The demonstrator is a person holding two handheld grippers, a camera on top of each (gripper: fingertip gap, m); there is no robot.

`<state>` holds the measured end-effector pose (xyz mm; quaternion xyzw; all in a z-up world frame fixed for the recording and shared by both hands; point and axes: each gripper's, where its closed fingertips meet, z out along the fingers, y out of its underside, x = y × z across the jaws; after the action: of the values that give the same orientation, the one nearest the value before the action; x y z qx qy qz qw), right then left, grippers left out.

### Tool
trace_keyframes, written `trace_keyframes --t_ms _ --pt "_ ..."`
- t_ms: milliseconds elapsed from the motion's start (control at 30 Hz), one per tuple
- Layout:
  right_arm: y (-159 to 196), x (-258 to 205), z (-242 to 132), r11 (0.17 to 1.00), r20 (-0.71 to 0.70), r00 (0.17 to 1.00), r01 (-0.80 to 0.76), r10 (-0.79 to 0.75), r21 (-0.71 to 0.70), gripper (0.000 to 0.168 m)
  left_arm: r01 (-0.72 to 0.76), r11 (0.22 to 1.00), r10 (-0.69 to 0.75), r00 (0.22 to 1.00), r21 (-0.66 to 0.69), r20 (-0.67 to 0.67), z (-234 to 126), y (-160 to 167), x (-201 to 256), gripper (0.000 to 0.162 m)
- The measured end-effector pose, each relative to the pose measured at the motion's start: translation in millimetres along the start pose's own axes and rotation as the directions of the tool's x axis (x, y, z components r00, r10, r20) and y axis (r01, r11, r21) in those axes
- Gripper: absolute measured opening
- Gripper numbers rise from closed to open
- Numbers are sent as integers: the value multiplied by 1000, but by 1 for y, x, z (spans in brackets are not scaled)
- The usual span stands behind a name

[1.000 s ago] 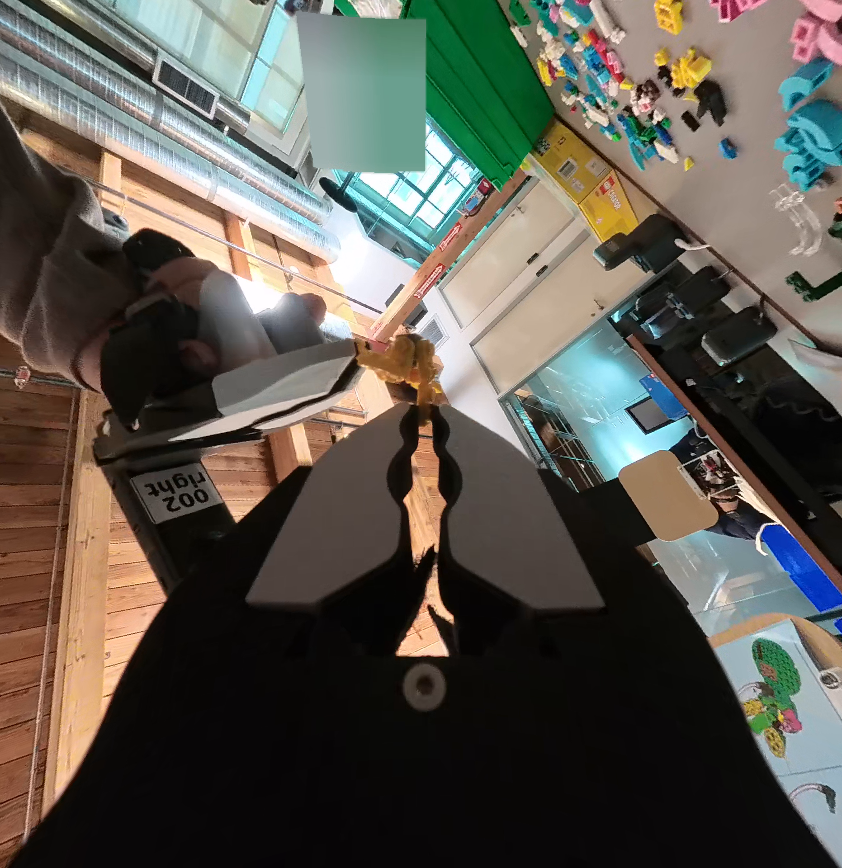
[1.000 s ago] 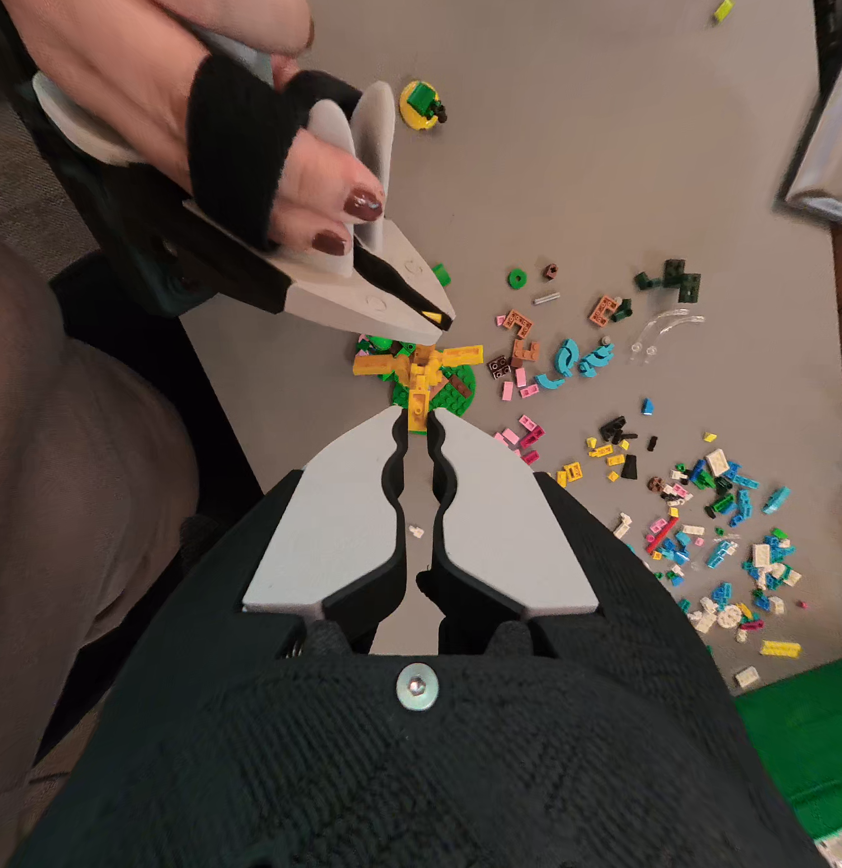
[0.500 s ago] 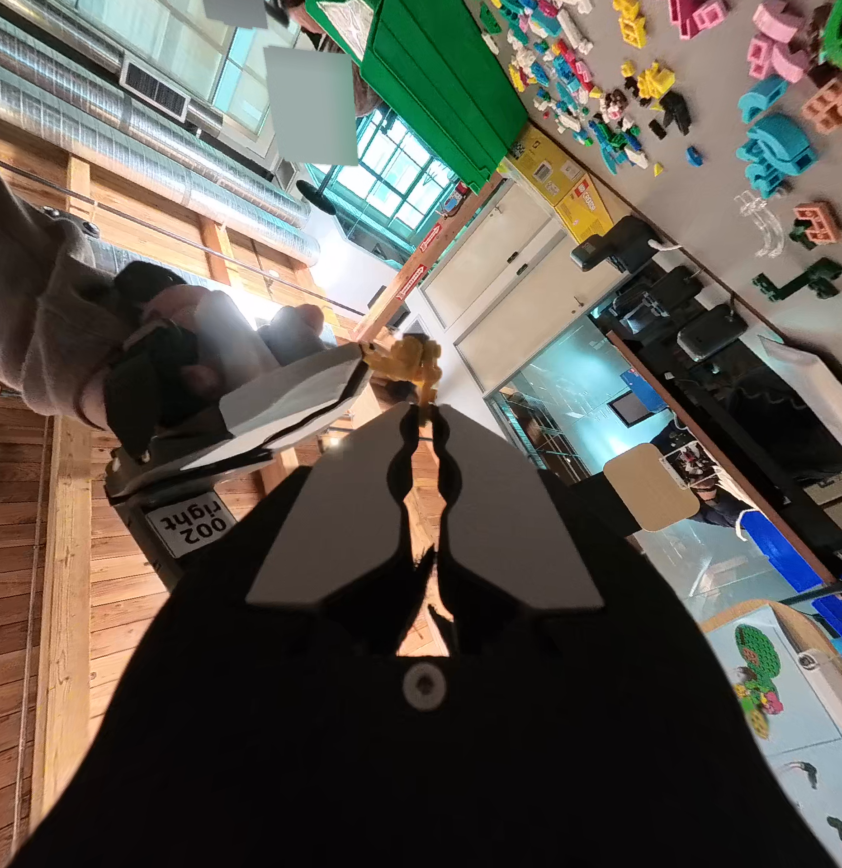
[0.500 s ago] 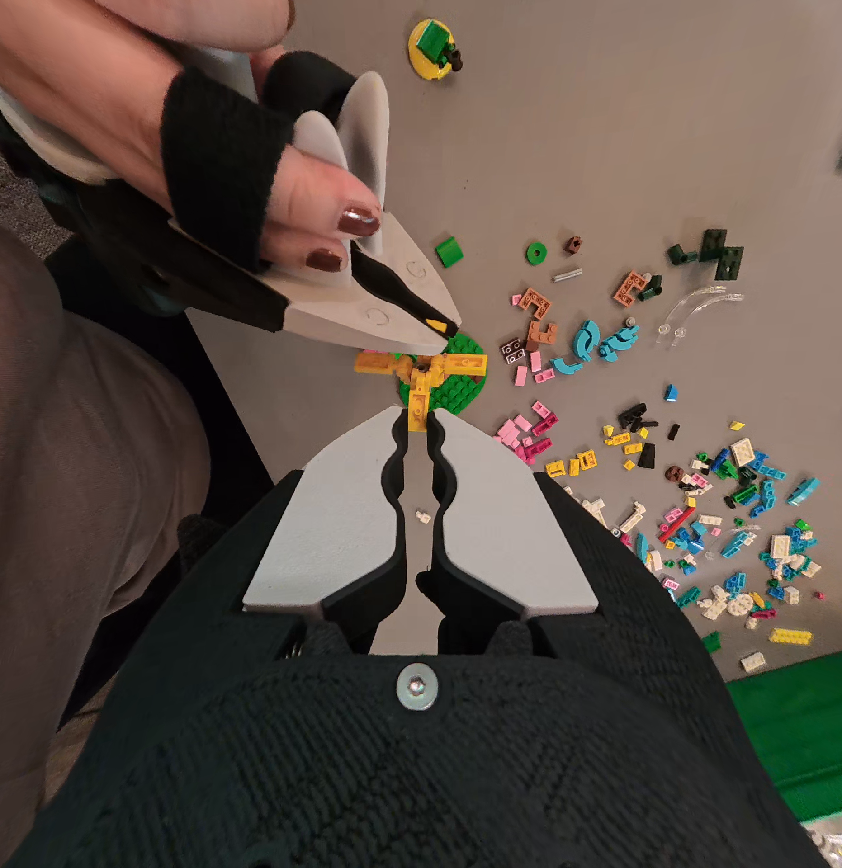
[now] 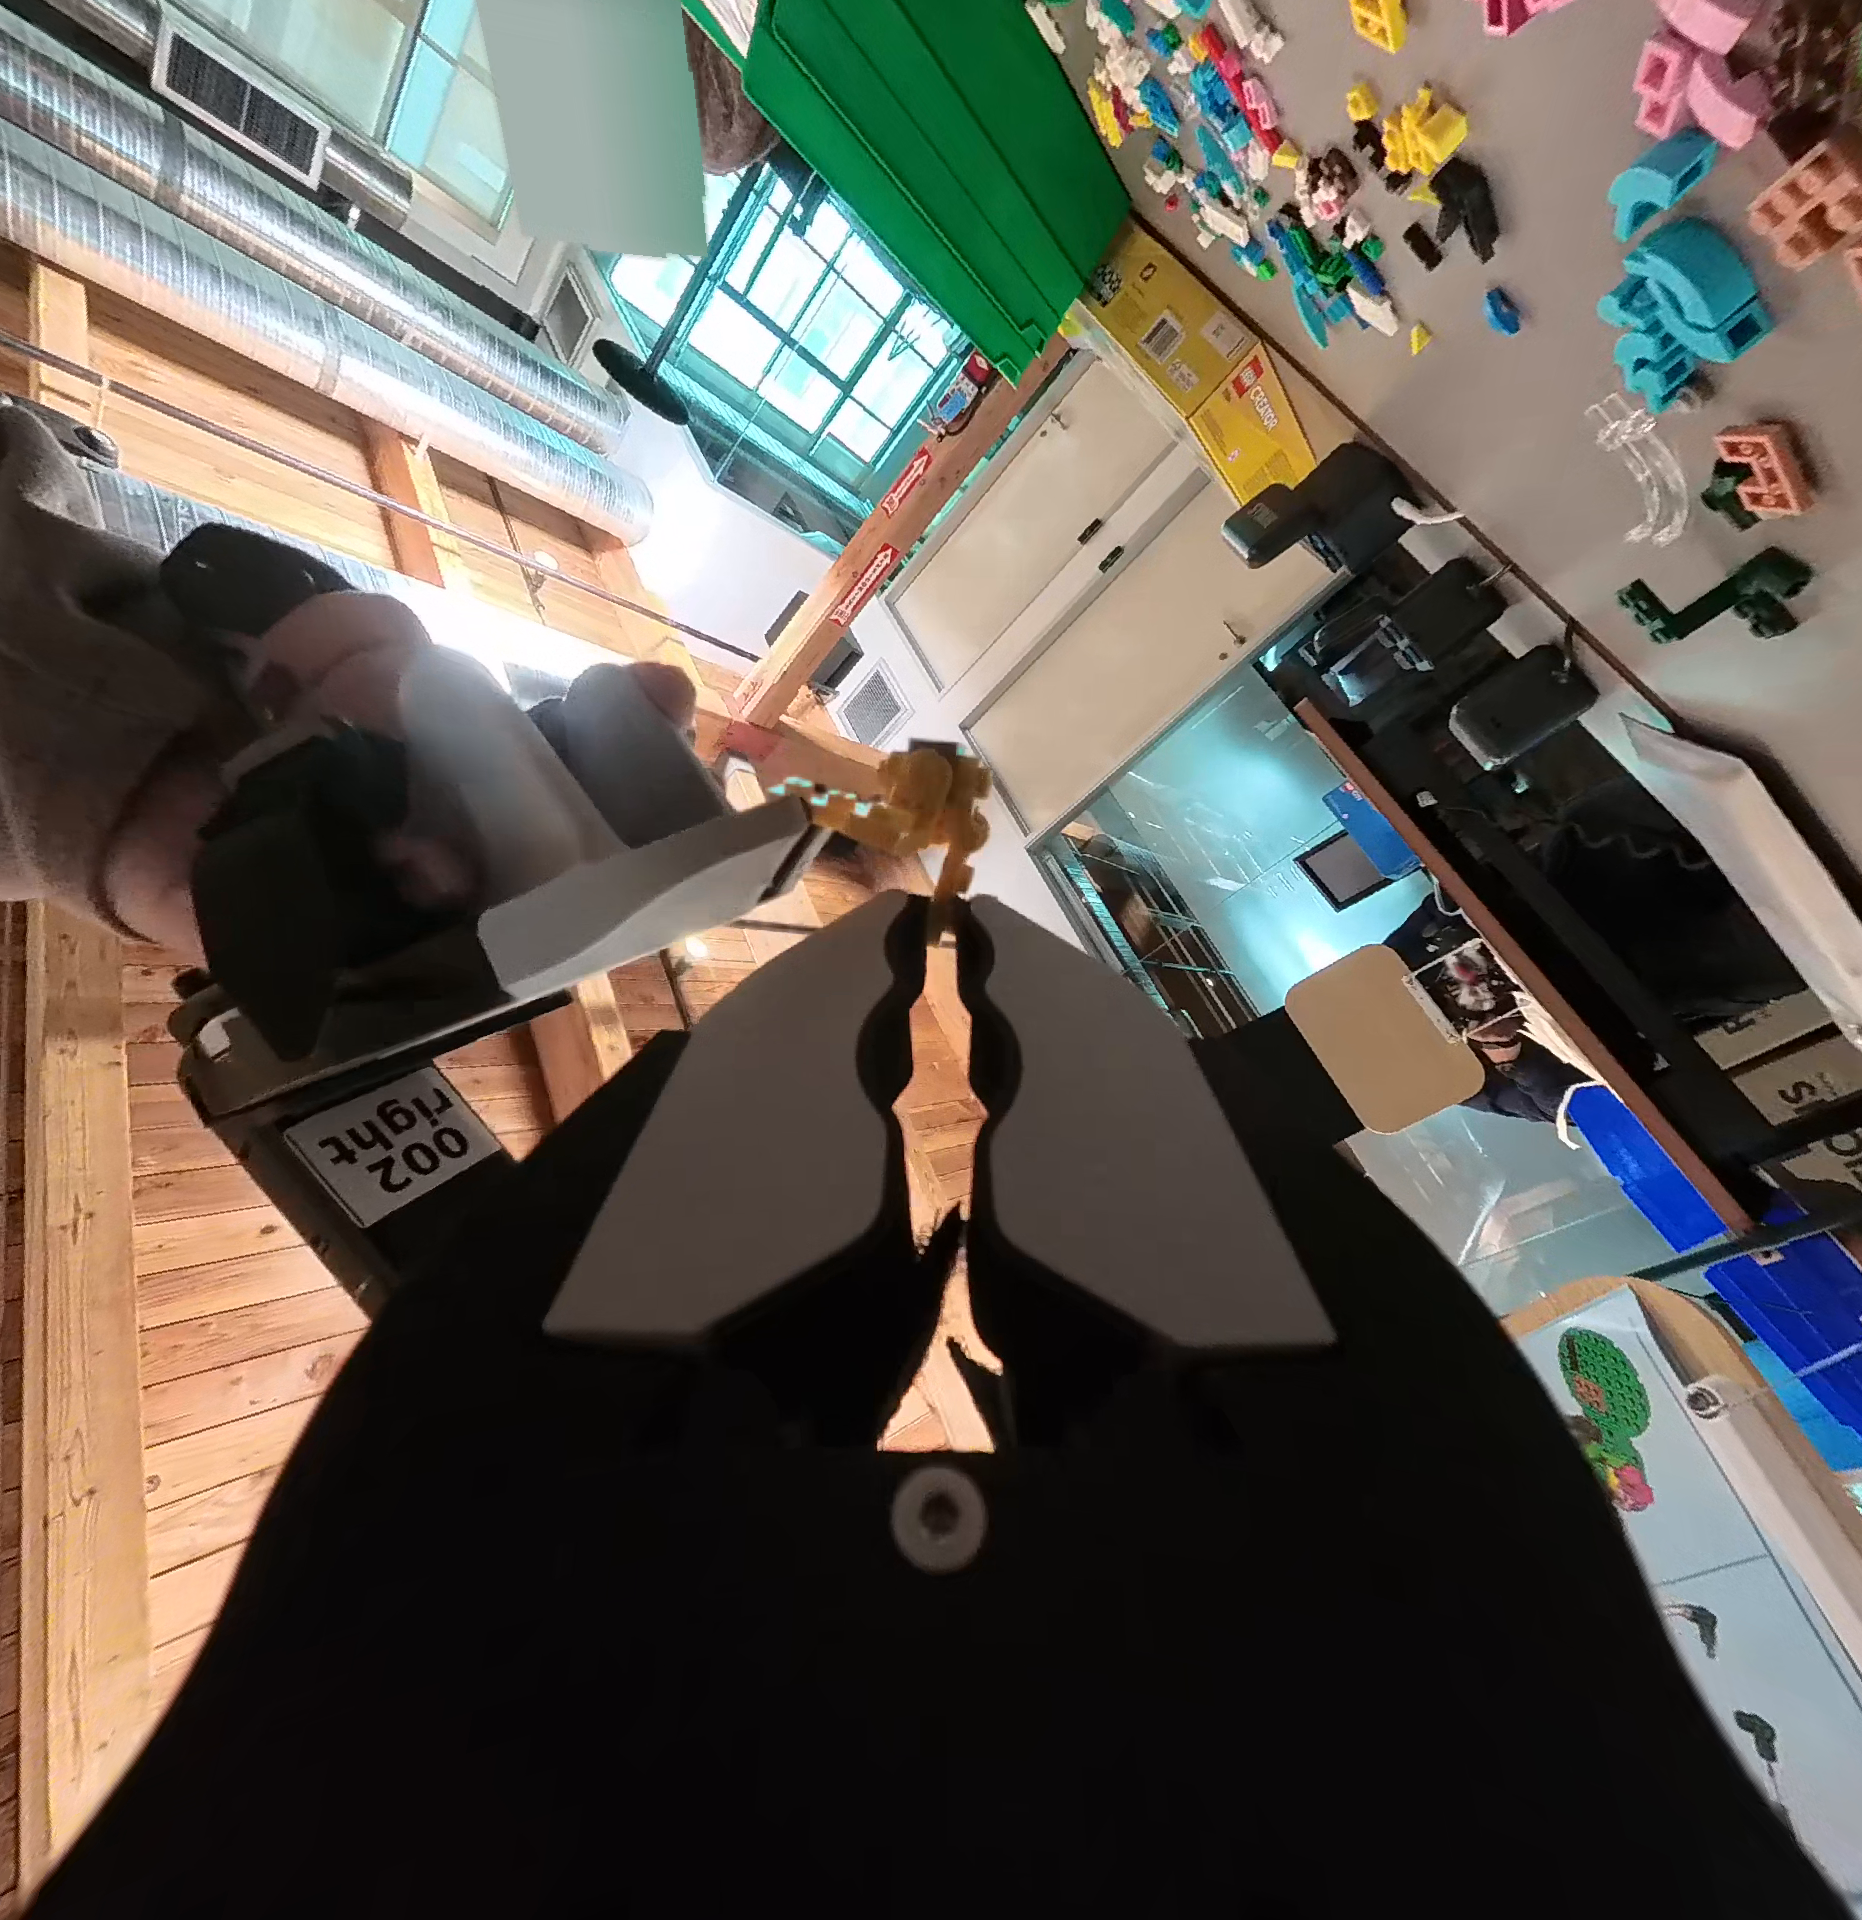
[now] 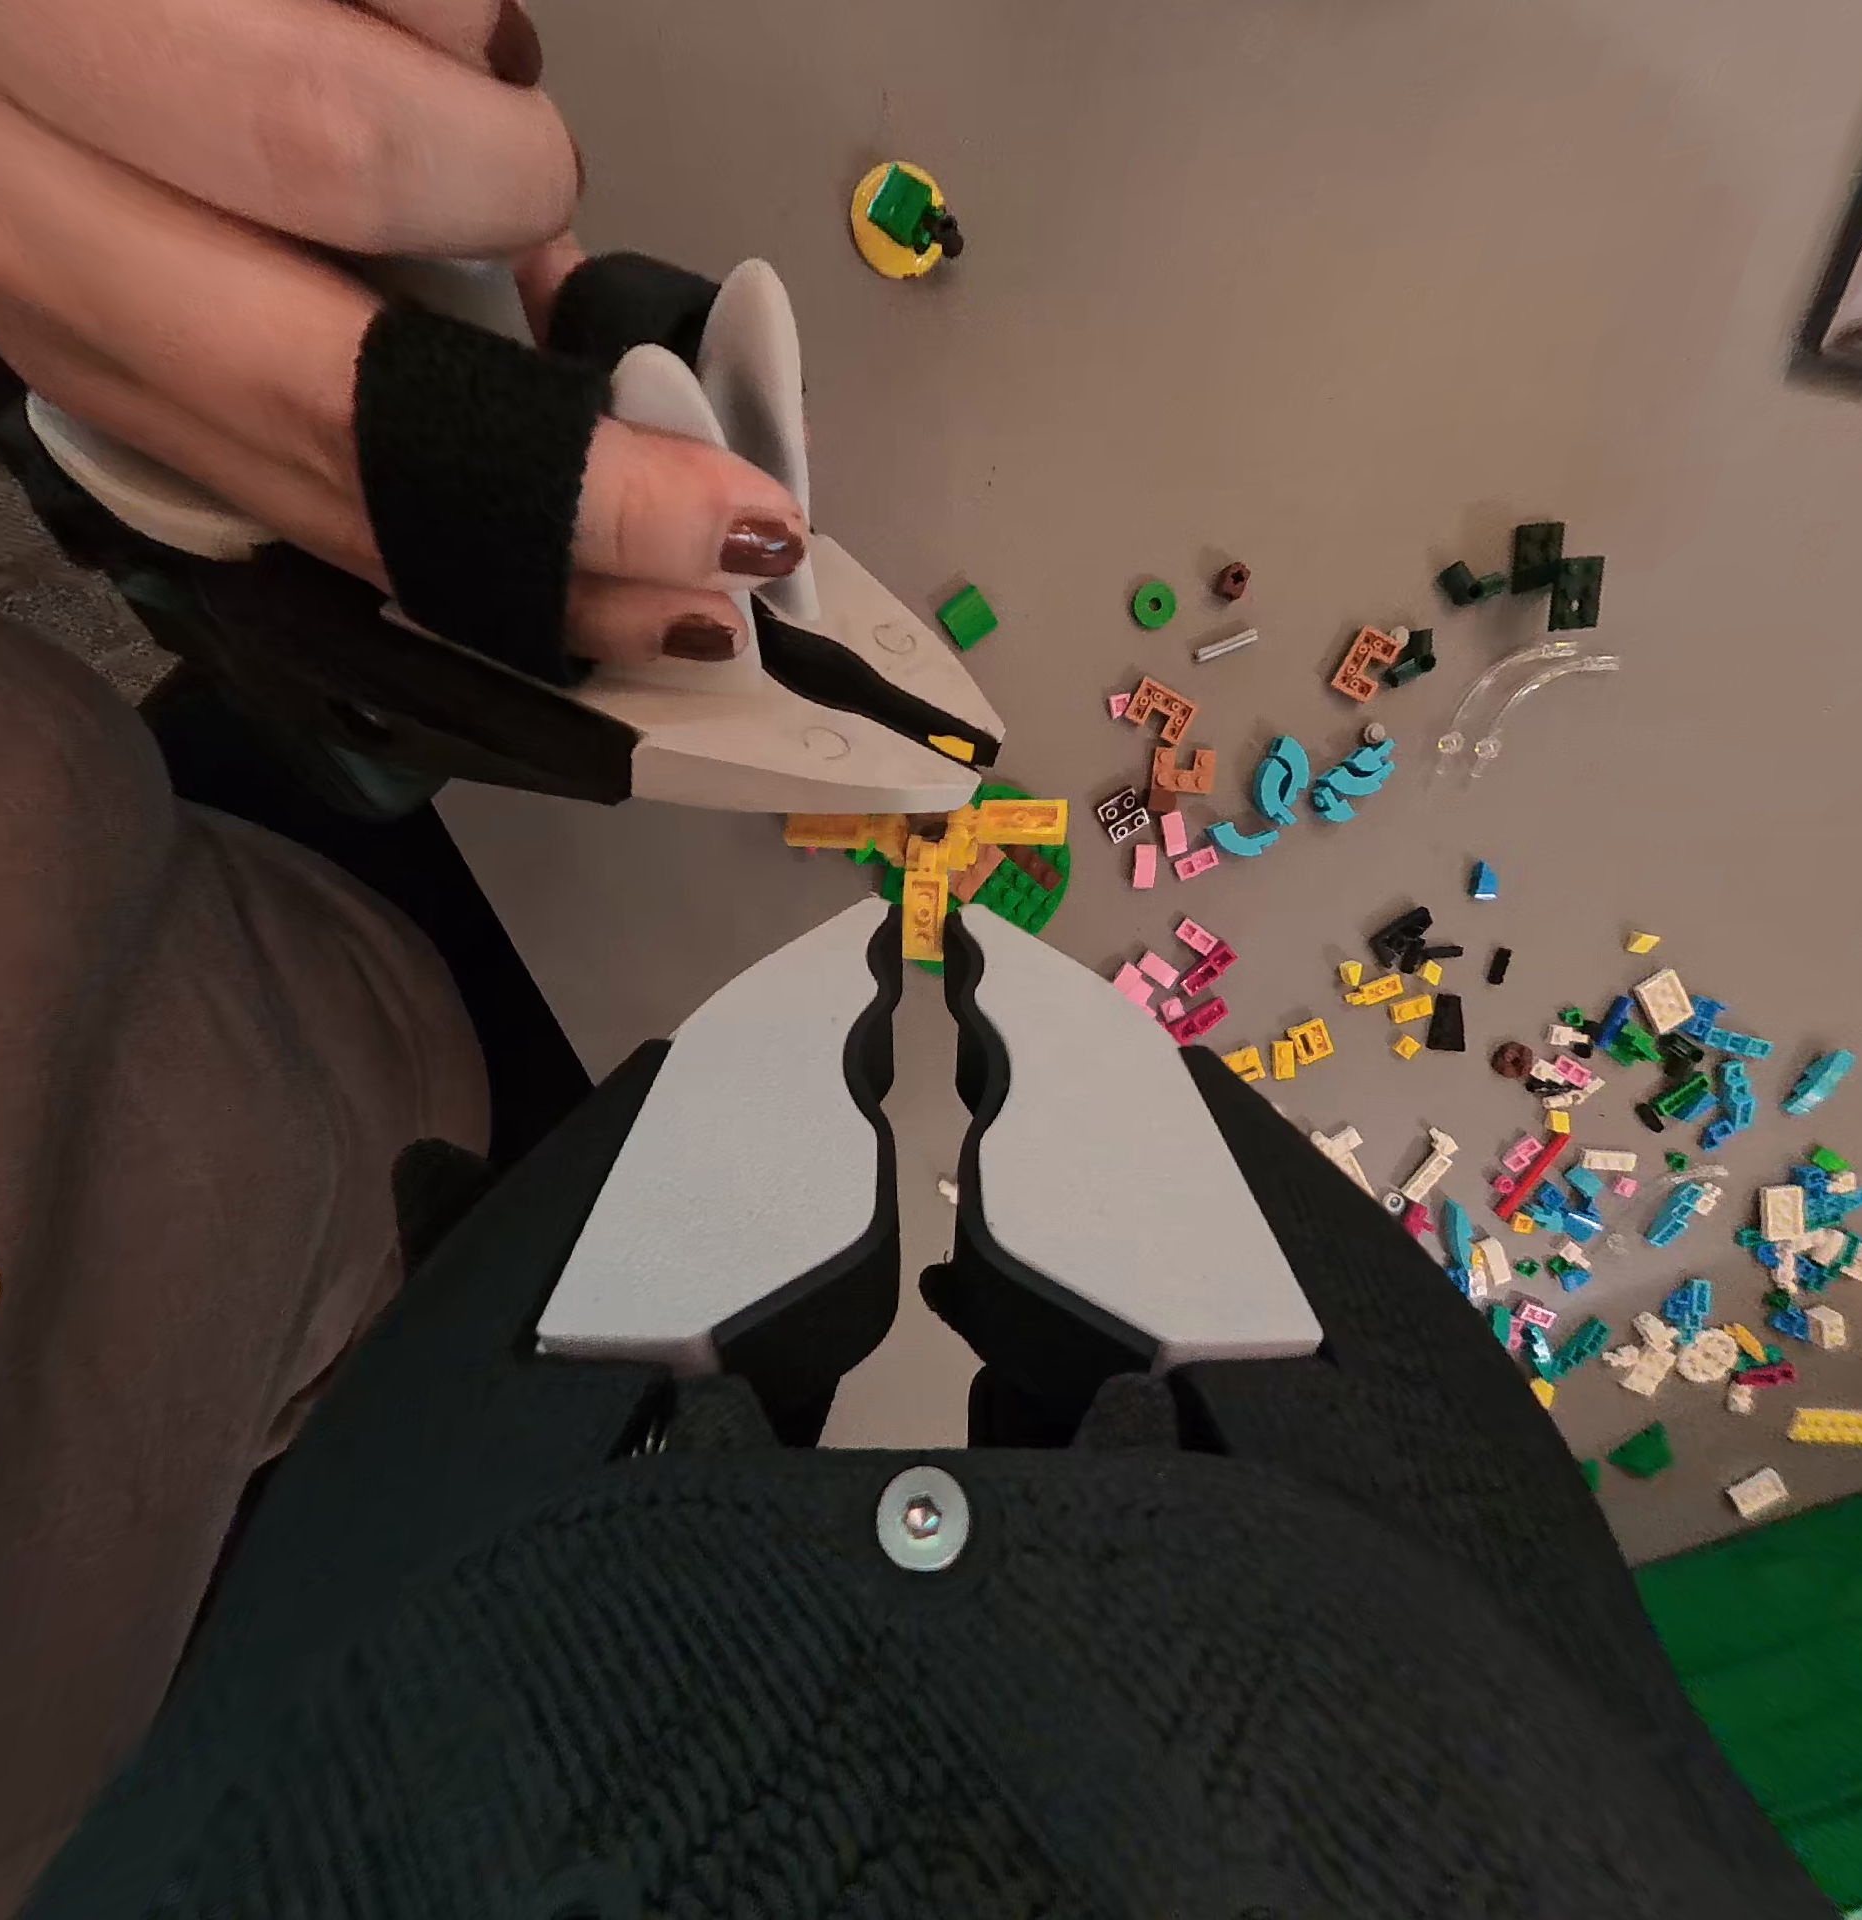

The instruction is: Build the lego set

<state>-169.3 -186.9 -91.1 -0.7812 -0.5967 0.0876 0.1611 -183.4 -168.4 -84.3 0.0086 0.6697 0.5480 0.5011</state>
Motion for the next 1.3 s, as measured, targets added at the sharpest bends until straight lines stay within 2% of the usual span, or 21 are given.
trace_keyframes --t_ms 200,300,467,700,767,900,1000,1133,1233,1300 --pt "-15 6 -5 997 -36 999 -3 6 73 0 109 993 -111 993 50 33 -1 -11 -15 5" --pt "-15 8 -3 998 -39 999 -4 6 67 0 166 985 -167 986 49 -4 -1 -7 -11 5" --pt "-13 23 -2 995 -93 995 -14 23 100 0 183 983 -179 978 29 -108 6 -3 15 5" --pt "8 21 3 952 -105 993 -13 47 305 0 173 985 -169 967 1 -189 12 2 39 5" --pt "30 10 14 950 -116 993 4 34 313 1 183 983 -181 962 -12 -205 12 6 43 5" --pt "76 -30 48 947 -97 991 115 -89 301 6 200 980 -200 952 -23 -233 13 9 50 5" --pt "109 -74 70 927 44 972 206 -231 313 15 209 978 -209 946 -26 -248 13 9 53 5" --pt "122 -98 96 890 84 961 208 -262 405 26 268 962 -270 920 -47 -283 6 7 55 5" --pt "118 -114 105 863 138 953 175 -269 474 28 338 938 -346 878 -83 -330 -11 2 59 5" --pt "110 -115 105 836 108 956 181 -274 518 29 415 904 -424 833 -107 -354 -28 -6 60 5"
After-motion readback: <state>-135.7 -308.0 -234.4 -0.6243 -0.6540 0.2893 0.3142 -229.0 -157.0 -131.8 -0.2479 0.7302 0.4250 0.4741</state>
